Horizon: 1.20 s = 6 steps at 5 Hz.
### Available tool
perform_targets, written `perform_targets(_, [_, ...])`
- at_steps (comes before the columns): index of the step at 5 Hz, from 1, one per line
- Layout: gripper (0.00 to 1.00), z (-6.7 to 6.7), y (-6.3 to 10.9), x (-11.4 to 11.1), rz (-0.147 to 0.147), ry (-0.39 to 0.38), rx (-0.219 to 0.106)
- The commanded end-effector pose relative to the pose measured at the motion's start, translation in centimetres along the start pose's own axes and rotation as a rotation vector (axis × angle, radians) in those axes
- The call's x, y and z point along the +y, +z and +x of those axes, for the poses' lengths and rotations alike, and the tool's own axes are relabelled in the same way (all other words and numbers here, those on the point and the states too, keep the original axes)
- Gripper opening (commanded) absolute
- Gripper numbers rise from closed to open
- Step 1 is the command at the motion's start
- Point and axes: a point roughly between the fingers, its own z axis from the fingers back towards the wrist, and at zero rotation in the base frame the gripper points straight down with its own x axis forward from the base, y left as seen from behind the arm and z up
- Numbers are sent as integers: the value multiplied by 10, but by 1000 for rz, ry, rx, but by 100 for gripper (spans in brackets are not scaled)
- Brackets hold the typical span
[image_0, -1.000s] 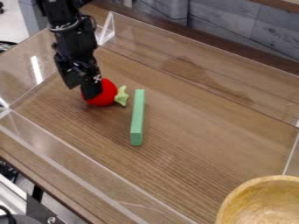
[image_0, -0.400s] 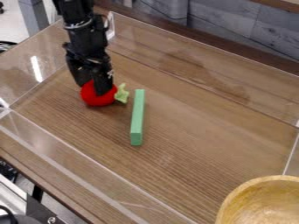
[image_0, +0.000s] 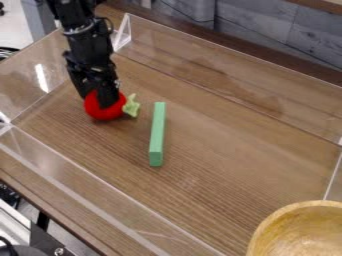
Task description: Move the red fruit to the right
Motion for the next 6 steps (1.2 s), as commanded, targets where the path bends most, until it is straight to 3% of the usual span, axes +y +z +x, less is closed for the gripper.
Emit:
perform_targets(1, [0, 20, 52, -10, 54, 1, -114])
perform_targets(2, [0, 44, 71, -37, 50, -14, -150])
perform_targets(3, [0, 61, 76, -61, 45, -75, -156])
perform_targets(6, [0, 95, 60, -116, 49, -277, -98])
